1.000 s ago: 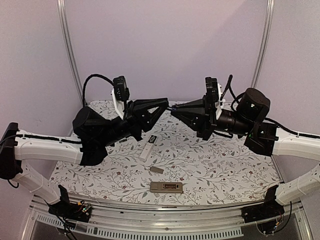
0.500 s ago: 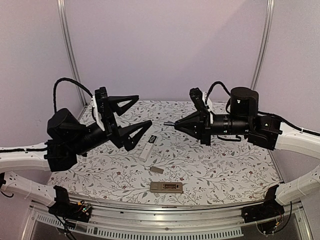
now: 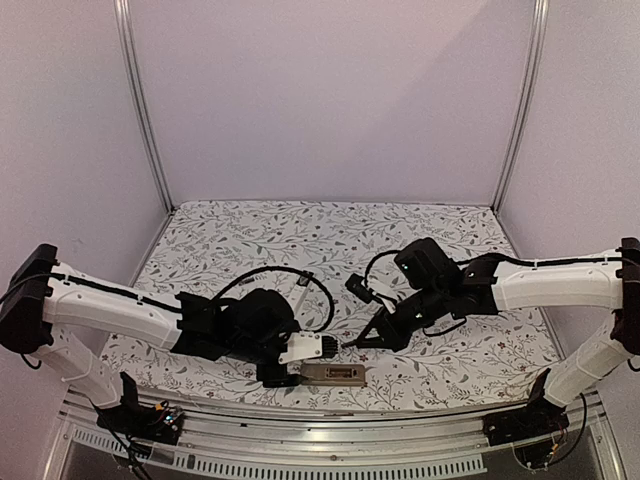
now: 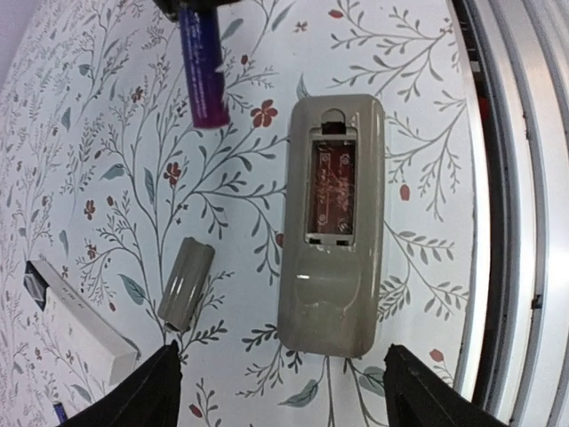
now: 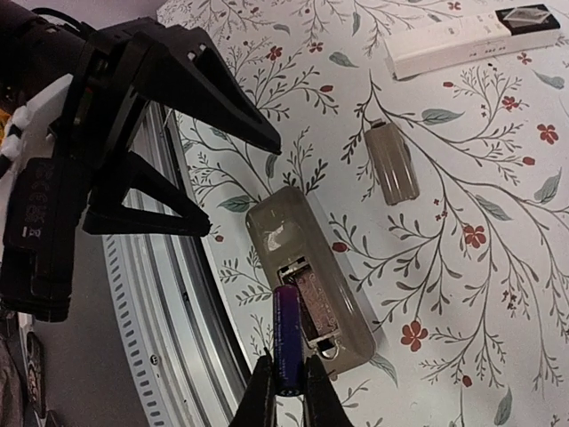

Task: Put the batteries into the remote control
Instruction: Hold the remote control without batteries at the center of the board, then place the battery in the battery compartment.

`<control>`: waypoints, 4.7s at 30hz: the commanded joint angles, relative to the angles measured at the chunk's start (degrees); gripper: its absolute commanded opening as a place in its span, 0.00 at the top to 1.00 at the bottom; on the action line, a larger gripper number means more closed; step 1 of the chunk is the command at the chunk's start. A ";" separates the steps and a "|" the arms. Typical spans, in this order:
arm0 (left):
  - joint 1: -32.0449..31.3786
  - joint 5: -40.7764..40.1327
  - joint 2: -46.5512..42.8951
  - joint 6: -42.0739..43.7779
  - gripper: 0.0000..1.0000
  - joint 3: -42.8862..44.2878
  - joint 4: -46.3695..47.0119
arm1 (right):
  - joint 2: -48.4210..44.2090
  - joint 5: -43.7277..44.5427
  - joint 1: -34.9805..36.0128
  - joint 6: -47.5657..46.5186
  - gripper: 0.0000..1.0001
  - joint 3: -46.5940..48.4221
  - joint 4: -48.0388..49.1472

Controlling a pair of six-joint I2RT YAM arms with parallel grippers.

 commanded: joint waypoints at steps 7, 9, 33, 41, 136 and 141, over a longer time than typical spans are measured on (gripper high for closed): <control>2.77 9.73 4.14 2.42 0.22 -3.59 0.41 | 5.92 -6.73 0.47 9.17 1.00 -4.49 4.76; 3.09 9.89 5.00 2.09 0.22 -3.92 1.24 | 6.37 -6.72 0.47 9.61 1.00 -4.59 4.73; 5.08 17.18 9.11 -0.92 0.32 -3.96 6.04 | 7.84 -5.42 0.66 11.06 1.00 -3.09 1.88; 5.01 13.23 8.46 -2.20 0.33 -4.73 7.45 | 11.77 -4.97 1.52 10.12 1.00 0.89 1.29; 7.17 18.06 14.28 10.20 0.21 2.63 8.09 | 10.03 -4.35 -0.59 8.36 1.00 3.30 -4.76; 7.68 20.60 16.79 10.50 0.25 4.59 6.39 | 9.08 -4.92 -0.56 8.47 1.00 1.80 -4.35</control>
